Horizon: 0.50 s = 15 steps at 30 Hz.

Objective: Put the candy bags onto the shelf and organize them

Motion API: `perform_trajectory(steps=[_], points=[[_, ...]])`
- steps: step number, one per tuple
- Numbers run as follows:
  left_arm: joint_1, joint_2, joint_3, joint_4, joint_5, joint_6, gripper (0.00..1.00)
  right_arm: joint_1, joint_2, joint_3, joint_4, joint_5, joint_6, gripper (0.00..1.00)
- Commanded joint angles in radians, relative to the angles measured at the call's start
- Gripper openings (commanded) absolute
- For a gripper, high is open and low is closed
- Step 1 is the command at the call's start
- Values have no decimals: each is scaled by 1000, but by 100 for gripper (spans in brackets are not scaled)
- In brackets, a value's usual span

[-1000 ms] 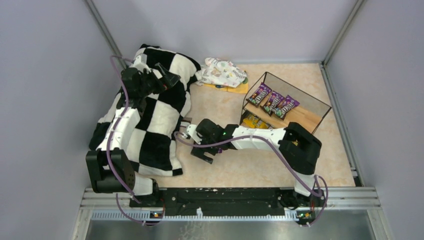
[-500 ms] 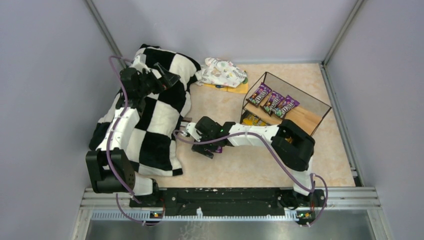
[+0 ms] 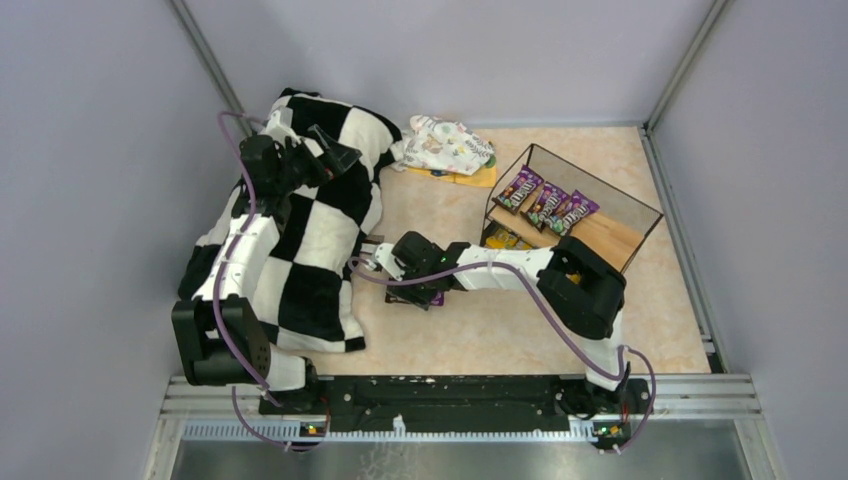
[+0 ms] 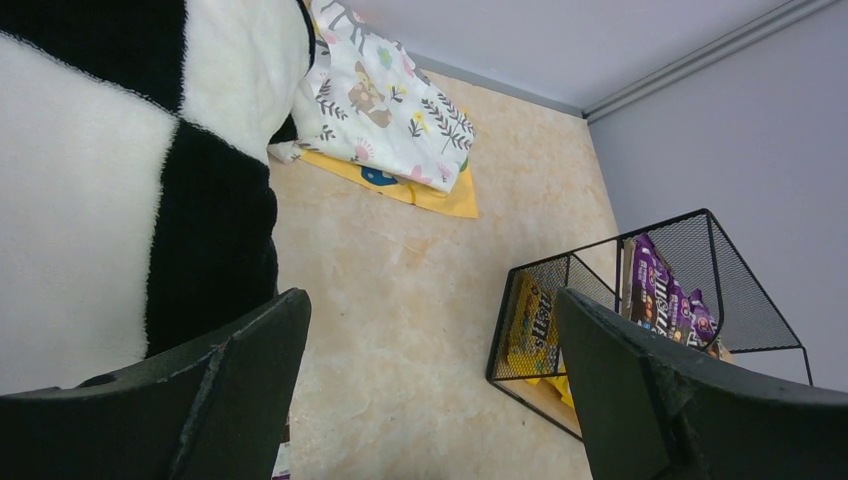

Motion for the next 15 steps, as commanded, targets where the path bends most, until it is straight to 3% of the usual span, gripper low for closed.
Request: perform_trajectory(steps=[1,15], points=[[10,8,21,48,22,-15,98,-2,5,7,9,-1,25,53],[15,10,16,57,31,-24,98,25,-183,-102,113,0,108,40]])
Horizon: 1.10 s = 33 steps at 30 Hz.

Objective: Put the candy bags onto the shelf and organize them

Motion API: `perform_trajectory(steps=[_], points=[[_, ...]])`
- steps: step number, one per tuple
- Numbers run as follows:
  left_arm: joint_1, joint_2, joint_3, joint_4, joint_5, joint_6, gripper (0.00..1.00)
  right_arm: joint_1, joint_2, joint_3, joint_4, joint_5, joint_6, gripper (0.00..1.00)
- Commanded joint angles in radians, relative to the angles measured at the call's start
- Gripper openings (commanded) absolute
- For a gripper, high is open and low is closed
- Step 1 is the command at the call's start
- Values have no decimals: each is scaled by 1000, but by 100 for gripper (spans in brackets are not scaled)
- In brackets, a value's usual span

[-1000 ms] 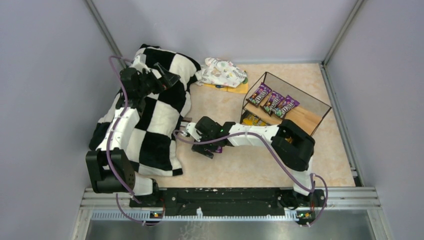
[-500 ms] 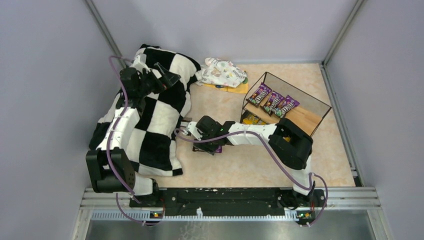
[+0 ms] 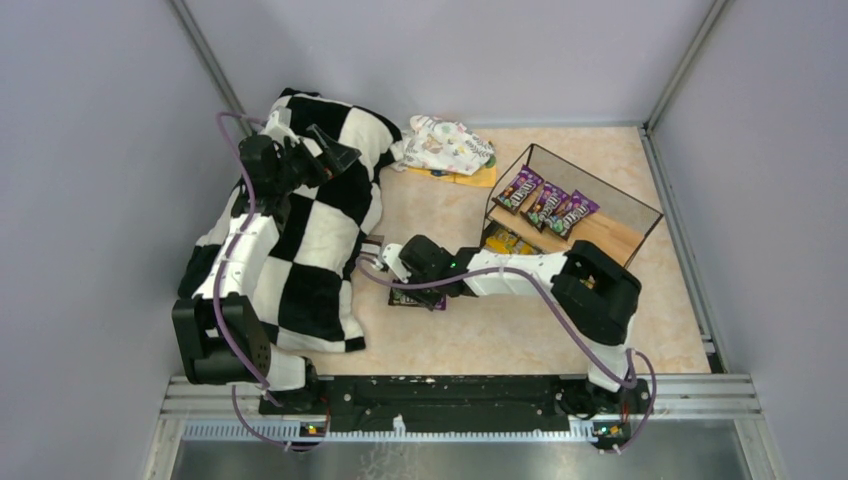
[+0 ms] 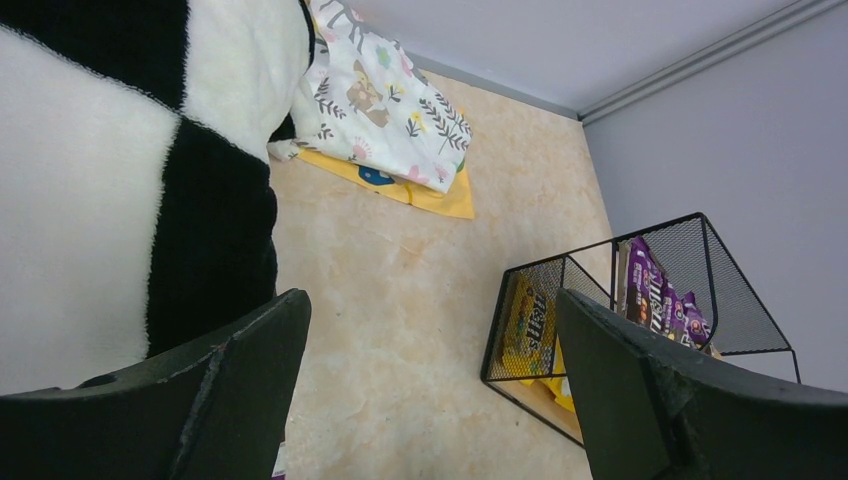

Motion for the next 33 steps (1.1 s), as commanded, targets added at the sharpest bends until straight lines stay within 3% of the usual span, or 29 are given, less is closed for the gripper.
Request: perform_trajectory(steps=[1,7,9,13,16,25,33], points=[[7,4,17,50,20,-2,98,11,-156,-45,77,-15,56,39],[7,1,17,52,26,-7,98,9,-349,-118,133,-34,96,32],[7,1,16,54,30,-10,98,10,-389,-128,136,-23,103,35],[8,-1,14,59,34,-14,98,2,-352,-88,74,-27,134,70],[6,-3,14,58,28,-10,98,3,-260,-29,5,-23,161,80],[7,1,15,56,26,-6,98,50,3,159,-217,78,131,83],[7,1,15,56,32,-12,98,55,56,173,-203,70,124,81]])
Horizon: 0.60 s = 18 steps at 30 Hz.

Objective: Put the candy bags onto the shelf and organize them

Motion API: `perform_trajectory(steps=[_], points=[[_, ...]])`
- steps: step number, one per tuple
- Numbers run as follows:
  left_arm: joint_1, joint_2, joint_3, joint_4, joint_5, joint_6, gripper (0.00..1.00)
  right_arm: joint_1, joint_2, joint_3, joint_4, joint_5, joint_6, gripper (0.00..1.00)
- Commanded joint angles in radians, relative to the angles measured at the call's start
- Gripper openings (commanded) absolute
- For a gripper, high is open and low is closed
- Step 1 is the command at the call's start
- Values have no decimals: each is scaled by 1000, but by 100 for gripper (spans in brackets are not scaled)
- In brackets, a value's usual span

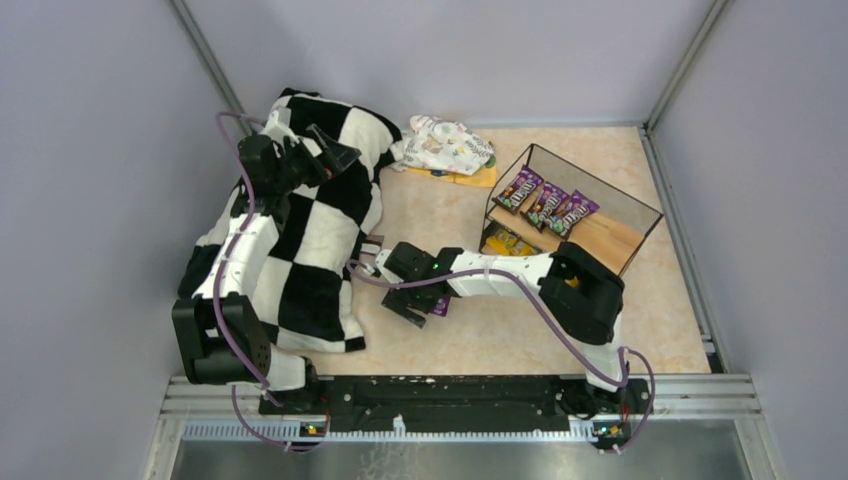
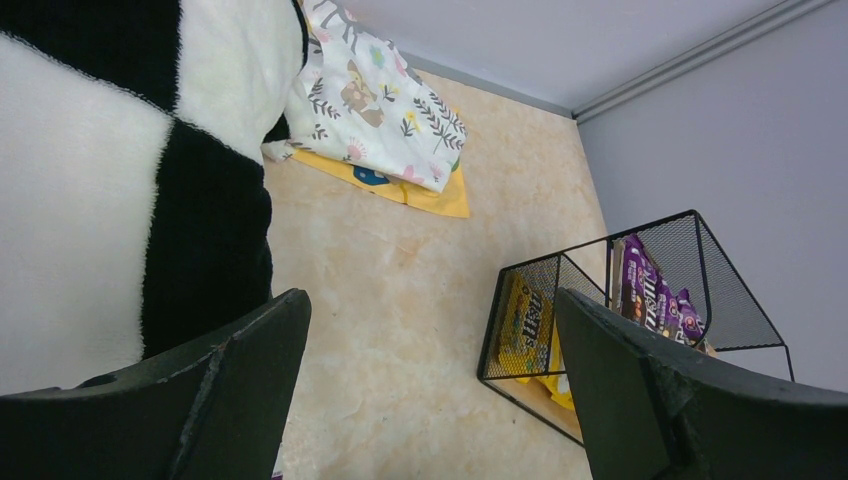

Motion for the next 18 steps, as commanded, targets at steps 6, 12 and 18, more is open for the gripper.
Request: perform_trajectory(steps=[6,12,18], points=[[7,2,13,53,22,-14,98,4,39,57,3,50,-12,63],[8,5,11,58,27,-20,98,22,57,55,14,115,-13,54],[10,7,9,61,31,-22,98,27,31,28,43,141,-4,39]])
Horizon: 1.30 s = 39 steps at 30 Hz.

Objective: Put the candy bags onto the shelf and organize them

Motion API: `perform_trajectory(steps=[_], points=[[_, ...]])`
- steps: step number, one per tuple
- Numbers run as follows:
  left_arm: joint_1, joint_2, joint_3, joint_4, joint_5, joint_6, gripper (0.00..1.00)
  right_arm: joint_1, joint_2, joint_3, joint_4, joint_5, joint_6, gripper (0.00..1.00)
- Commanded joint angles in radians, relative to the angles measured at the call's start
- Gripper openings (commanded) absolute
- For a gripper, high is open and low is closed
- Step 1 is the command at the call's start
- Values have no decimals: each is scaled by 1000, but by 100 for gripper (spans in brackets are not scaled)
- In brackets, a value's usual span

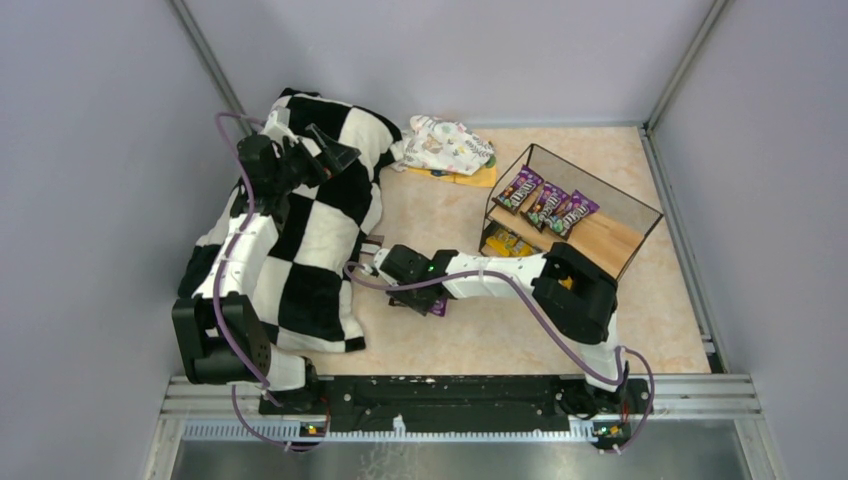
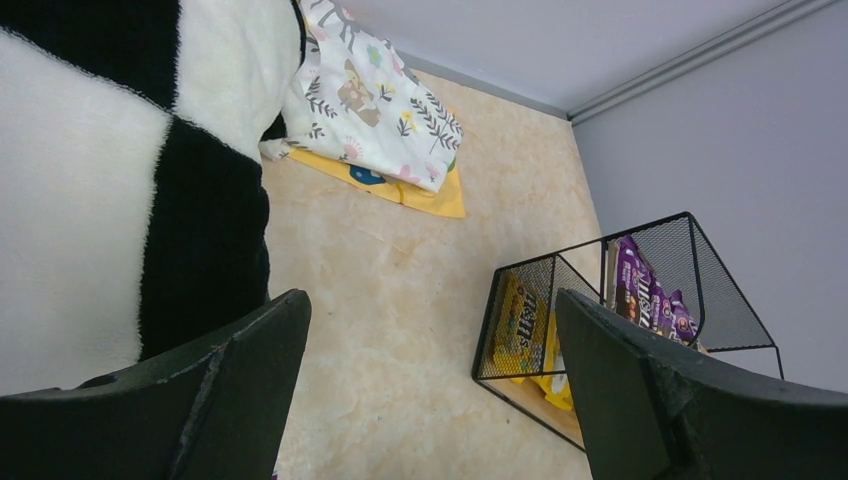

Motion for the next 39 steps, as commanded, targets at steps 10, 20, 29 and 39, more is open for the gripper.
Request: perform_trajectory(steps=[10,20,29,39], points=[[8,4,10,62,23,-11,98,11,-95,-56,103,50,19,31],[8,3,10,63,26,-12,98,11,-189,-102,147,39,42,26],[9,1,10,63,27,-14,98,7,-347,-130,127,95,92,20],[7,1,8,68,34,-21,98,-70,-698,-108,-104,413,179,18]])
